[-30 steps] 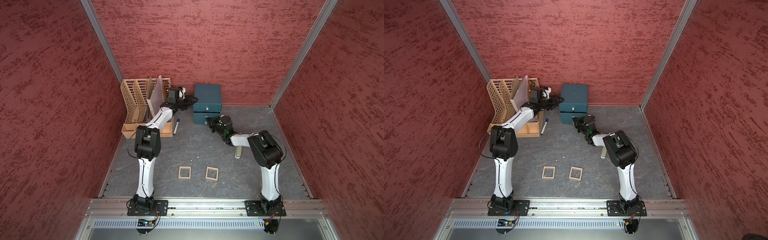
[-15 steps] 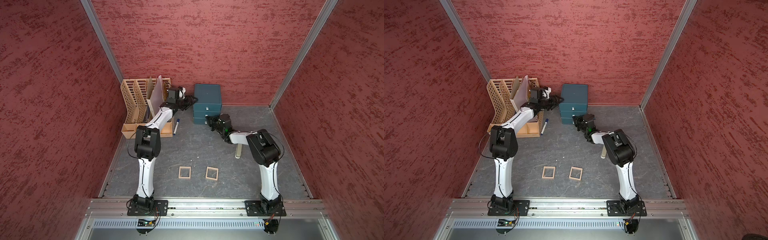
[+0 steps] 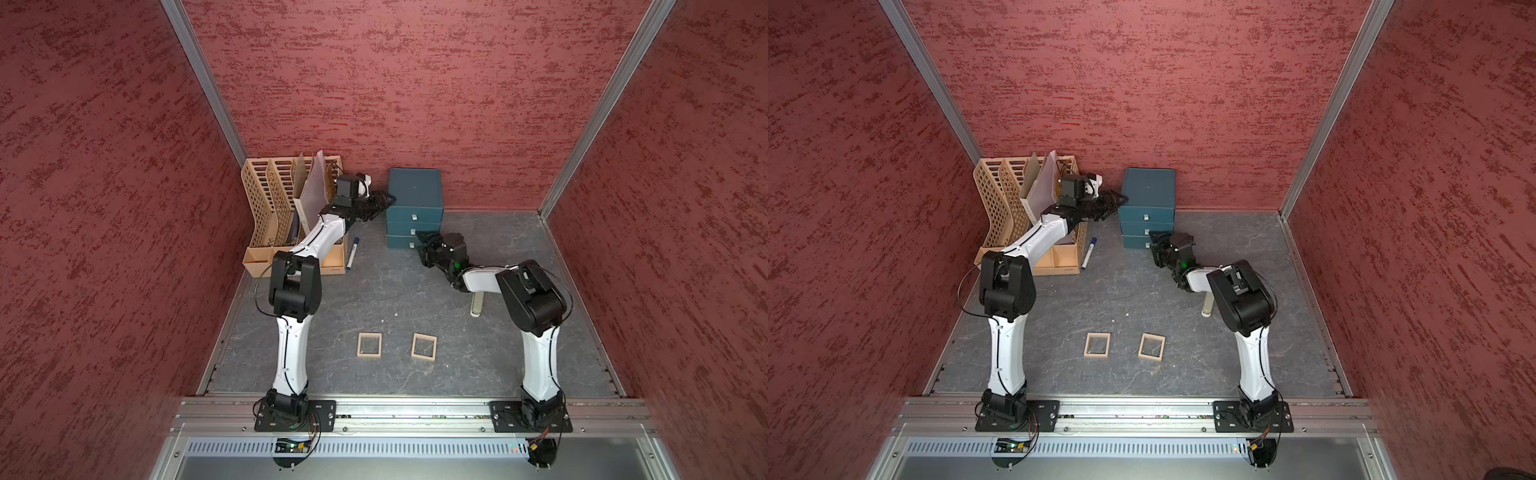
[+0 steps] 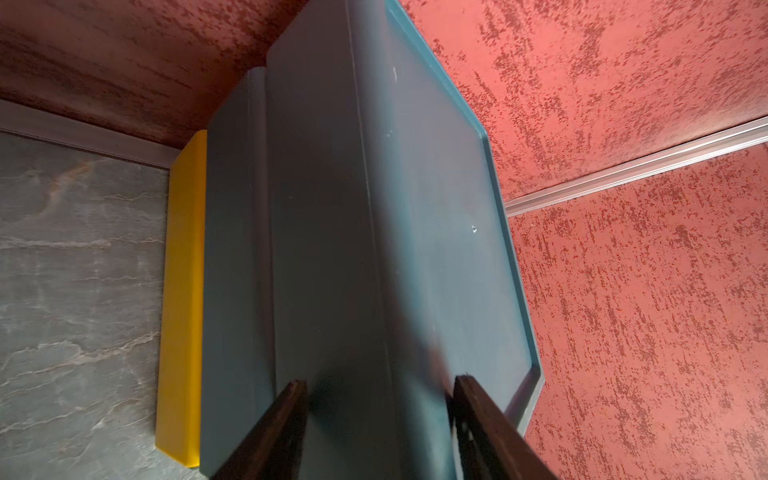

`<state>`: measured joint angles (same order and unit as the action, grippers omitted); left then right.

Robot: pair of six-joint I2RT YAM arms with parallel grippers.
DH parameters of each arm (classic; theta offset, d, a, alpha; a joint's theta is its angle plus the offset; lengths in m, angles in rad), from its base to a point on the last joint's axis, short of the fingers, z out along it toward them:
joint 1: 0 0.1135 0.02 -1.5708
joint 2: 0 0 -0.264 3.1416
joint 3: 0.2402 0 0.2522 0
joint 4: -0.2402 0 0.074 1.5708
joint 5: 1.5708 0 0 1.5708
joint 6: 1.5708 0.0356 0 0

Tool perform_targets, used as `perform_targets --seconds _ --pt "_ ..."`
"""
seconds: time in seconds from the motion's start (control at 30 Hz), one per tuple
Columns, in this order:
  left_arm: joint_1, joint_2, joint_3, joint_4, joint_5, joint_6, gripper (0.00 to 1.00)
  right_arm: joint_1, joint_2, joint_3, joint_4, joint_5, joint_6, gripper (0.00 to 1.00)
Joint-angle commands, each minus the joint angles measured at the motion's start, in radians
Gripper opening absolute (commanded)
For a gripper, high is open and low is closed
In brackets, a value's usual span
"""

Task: Place the brooch boxes into the drawer by color
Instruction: Open the drawer in the storage box.

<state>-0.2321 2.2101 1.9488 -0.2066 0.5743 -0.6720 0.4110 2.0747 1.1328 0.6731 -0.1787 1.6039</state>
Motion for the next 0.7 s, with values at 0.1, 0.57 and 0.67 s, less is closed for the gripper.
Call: perform_targets --seconds 0.1,0.57,0.67 --pt "-0.013 -0.019 -0.019 -0.045 -0.013 0.022 0.59 0.007 -0.077 -0.103 0.118 0.011 0.007 0.70" --pt "-0.017 -0.016 -0.010 -0.056 -0.014 0.028 0.59 0.005 0.137 -0.025 0.219 -0.020 -0.003 0.52" --pt "-0.016 -0.018 -0.010 -0.060 -0.014 0.034 0.59 0.004 0.164 0.009 0.213 -0.016 0.001 0.49"
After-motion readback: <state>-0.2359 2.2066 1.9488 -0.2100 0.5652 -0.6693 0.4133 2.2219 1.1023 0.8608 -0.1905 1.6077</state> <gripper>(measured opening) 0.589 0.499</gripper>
